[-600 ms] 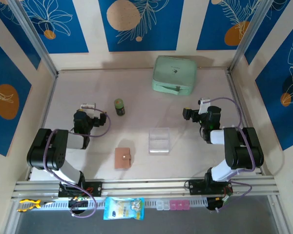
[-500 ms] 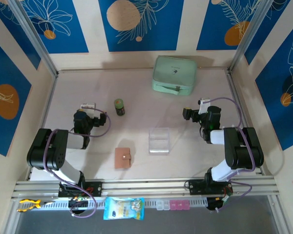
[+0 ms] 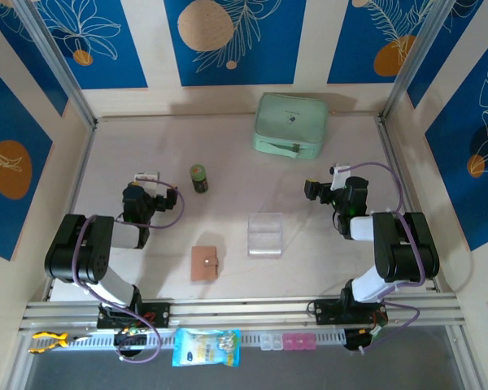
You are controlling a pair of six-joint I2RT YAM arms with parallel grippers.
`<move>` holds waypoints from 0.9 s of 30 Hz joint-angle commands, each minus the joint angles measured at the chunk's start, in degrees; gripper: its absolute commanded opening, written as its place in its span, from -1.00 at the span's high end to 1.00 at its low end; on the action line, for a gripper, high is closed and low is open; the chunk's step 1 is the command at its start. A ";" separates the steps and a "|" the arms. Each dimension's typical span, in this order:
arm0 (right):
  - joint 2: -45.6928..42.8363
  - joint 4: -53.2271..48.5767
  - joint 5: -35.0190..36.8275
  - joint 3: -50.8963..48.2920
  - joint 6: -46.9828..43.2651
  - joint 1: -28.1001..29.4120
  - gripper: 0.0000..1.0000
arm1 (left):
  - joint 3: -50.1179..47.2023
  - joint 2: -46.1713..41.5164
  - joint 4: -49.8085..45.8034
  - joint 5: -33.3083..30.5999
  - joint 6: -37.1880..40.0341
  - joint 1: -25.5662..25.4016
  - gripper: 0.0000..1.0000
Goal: Take the credit cards out of the card holder
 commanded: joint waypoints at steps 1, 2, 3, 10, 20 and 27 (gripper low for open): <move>-1.38 0.14 -0.68 -0.54 0.30 -0.19 -0.98 | -0.21 -1.13 0.44 0.02 0.49 0.47 -0.99; -1.34 0.14 -0.73 -0.54 0.29 -0.19 -0.98 | -0.18 -1.16 0.44 0.02 0.49 0.53 -1.00; -1.37 0.19 -0.71 -0.52 0.31 -0.19 -0.98 | -0.18 -1.16 0.41 0.02 0.44 0.49 -1.00; -1.32 0.13 -0.82 -0.53 0.26 -0.19 -0.98 | -0.16 -1.13 0.26 0.02 0.49 0.48 -0.99; -1.48 0.08 -0.32 -0.50 0.22 -0.04 -0.98 | -0.21 -1.27 0.44 -0.03 0.49 0.47 -0.99; -4.49 -12.36 1.40 5.26 0.02 0.73 -0.98 | 1.29 -4.44 -4.77 0.53 0.92 0.47 -1.00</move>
